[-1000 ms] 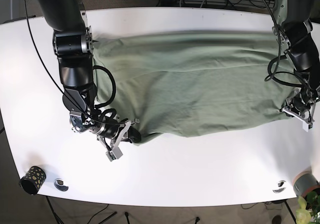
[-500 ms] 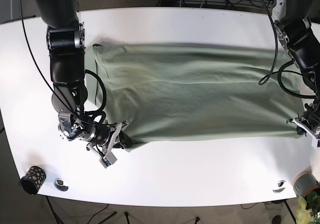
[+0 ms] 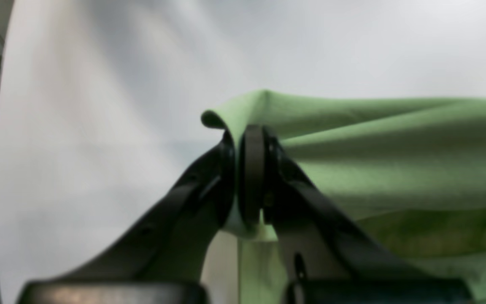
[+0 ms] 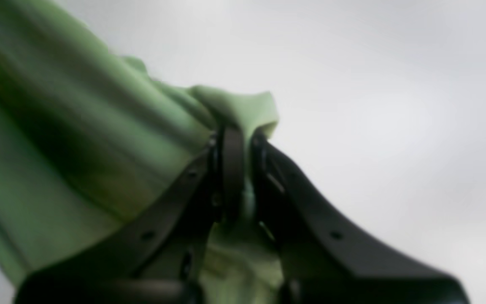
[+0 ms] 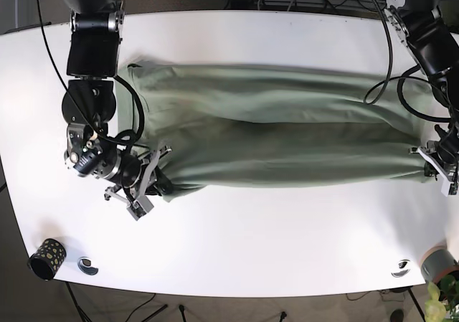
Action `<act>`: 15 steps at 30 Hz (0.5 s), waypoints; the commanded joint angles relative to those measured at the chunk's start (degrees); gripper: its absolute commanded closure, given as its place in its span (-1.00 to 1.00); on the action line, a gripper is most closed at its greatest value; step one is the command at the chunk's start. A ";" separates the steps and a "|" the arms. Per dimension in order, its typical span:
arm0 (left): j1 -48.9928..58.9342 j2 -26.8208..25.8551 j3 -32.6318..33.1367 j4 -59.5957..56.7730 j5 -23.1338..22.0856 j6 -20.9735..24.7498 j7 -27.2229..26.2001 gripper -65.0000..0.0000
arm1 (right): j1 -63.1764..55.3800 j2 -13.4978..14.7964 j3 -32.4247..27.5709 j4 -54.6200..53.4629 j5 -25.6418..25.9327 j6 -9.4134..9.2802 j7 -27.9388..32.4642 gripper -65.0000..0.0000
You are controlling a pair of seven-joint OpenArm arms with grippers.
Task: Fold the T-shirt properly
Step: 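Lift the hem and fold it over toward the held edge with both grippers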
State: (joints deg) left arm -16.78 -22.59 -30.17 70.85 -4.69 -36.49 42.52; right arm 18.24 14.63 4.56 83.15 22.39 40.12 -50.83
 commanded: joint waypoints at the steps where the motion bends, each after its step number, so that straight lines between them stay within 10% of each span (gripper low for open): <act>1: 0.73 -1.45 -0.46 2.60 0.16 -0.56 -0.11 1.00 | -0.88 0.44 1.38 5.42 0.33 -0.12 0.06 1.00; 15: 13.21 -1.37 -0.55 12.18 0.07 -1.09 -0.02 1.00 | -19.25 0.27 1.82 22.38 0.33 -0.12 -0.12 1.00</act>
State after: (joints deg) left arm -3.20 -22.57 -30.37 81.91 -4.34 -37.60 43.46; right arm -1.13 14.46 6.04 103.18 22.00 40.07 -52.31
